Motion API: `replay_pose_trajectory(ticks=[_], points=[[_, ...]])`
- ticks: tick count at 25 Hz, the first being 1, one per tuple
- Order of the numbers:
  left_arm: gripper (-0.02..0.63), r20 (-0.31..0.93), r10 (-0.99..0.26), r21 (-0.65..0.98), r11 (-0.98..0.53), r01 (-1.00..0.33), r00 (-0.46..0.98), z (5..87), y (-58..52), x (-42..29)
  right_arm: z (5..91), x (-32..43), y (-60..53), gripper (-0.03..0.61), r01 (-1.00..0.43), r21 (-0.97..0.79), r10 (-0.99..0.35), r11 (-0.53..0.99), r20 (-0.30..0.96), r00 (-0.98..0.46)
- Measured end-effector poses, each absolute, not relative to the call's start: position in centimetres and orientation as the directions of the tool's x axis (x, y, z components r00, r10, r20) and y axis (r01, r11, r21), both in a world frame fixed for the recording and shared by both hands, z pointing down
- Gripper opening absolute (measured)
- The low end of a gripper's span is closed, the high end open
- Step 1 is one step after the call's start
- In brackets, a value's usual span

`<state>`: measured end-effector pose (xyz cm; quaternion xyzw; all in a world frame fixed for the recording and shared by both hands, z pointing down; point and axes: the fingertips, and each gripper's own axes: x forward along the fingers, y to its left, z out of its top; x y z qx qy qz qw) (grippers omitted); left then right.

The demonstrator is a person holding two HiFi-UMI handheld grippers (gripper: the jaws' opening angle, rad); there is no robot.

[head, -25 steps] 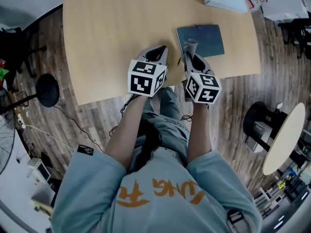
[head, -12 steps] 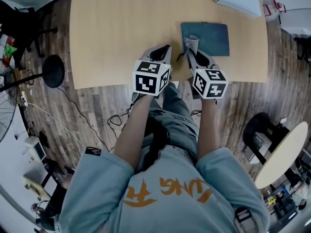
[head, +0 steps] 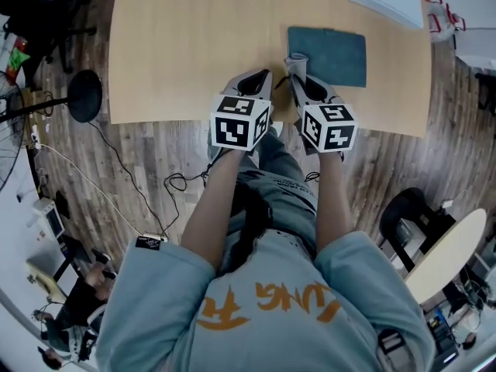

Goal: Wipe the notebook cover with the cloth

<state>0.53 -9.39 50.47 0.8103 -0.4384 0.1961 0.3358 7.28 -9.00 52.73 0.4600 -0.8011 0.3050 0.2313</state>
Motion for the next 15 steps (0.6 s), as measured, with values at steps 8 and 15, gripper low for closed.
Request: replay_pose_trajectory(ticks=[8,15], points=[[0.018,0.618,-0.611,0.352,-0.348,-0.869,0.495,50.4,-8.8,-0.6,53.0,6.6,-9.4,0.031,-0.861,-0.270,-0.581,0.432,0.646,-0.495],[0.017,0.614,-0.635,0.343,-0.321,-0.883,0.470,50.0,-9.1,-0.5,53.5,6.6,-9.6,0.031,-0.847,-0.267,-0.549,0.459,0.664,-0.507]])
